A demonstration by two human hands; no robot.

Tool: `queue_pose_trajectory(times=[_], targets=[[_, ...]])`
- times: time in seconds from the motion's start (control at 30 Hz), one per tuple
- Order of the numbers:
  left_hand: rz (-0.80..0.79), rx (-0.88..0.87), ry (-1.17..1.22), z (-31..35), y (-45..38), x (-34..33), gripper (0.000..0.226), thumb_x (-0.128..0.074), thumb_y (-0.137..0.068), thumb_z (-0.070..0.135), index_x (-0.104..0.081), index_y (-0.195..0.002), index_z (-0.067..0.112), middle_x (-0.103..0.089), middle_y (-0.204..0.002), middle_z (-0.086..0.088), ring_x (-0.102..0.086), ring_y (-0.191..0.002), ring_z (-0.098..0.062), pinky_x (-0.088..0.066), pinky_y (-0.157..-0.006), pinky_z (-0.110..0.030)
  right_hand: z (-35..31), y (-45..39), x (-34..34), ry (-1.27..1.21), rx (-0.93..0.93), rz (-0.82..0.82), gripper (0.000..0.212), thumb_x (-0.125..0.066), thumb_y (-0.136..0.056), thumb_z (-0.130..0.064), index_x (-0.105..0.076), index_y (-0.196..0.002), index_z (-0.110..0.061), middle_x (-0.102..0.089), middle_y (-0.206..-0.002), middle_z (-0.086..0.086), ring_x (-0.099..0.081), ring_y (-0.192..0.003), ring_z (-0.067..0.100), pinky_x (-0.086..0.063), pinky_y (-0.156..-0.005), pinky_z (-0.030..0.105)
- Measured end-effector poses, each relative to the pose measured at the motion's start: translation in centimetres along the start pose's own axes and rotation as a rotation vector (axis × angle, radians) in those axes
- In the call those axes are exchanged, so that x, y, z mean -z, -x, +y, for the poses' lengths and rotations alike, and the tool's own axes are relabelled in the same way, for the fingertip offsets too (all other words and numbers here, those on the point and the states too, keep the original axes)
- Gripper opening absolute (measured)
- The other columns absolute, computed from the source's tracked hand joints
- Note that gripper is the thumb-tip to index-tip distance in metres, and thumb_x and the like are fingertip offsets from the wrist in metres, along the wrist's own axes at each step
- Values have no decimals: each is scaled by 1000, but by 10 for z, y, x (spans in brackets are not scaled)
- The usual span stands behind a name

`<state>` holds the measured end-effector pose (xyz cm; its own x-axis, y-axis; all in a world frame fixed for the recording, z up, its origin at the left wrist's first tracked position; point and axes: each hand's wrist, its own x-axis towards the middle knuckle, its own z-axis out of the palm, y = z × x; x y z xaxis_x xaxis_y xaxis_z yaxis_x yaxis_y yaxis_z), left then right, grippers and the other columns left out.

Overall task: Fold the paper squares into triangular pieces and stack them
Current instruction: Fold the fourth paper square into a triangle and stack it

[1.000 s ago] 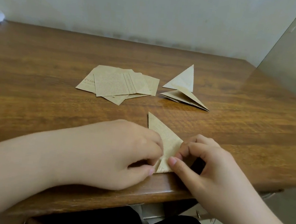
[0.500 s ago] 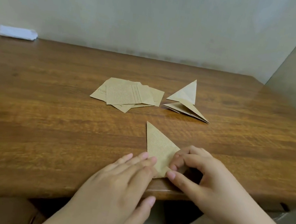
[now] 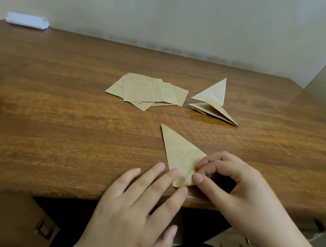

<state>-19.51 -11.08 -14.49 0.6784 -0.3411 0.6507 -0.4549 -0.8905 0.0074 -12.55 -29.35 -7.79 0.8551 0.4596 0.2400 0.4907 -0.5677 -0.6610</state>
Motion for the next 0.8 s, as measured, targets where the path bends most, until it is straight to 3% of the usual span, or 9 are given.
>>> queue_pose_trajectory(times=[0.17, 0.3, 0.8], targets=[[60, 122, -10, 11, 2, -5, 63, -57, -69, 50, -51, -126, 25, -56, -134, 3, -49, -125, -16, -37, -95, -40, -1, -3, -12, 85, -39, 104, 14, -62, -71, -45, -60, -66, -32, -55, -96, -21, -53, -96, 0, -37, -77, 10], [98, 192, -13, 18, 0, -8, 66, -58, -67, 50, -52, -127, 24, -58, -132, 6, -48, -124, -14, -34, -98, -40, 0, -4, -14, 124, -47, 124, 14, -62, -70, -45, -59, -66, -32, -53, -97, -23, -51, -96, -1, -32, -75, 3], [113, 272, -155, 30, -2, -17, 66, -58, -64, 46, -54, -124, 17, -62, -126, 2, -49, -121, -17, -34, -97, -46, -1, -6, -17, 123, -71, 175, 16, -62, -69, -41, -59, -61, -27, -57, -88, -22, -53, -92, -1, -33, -75, 2]])
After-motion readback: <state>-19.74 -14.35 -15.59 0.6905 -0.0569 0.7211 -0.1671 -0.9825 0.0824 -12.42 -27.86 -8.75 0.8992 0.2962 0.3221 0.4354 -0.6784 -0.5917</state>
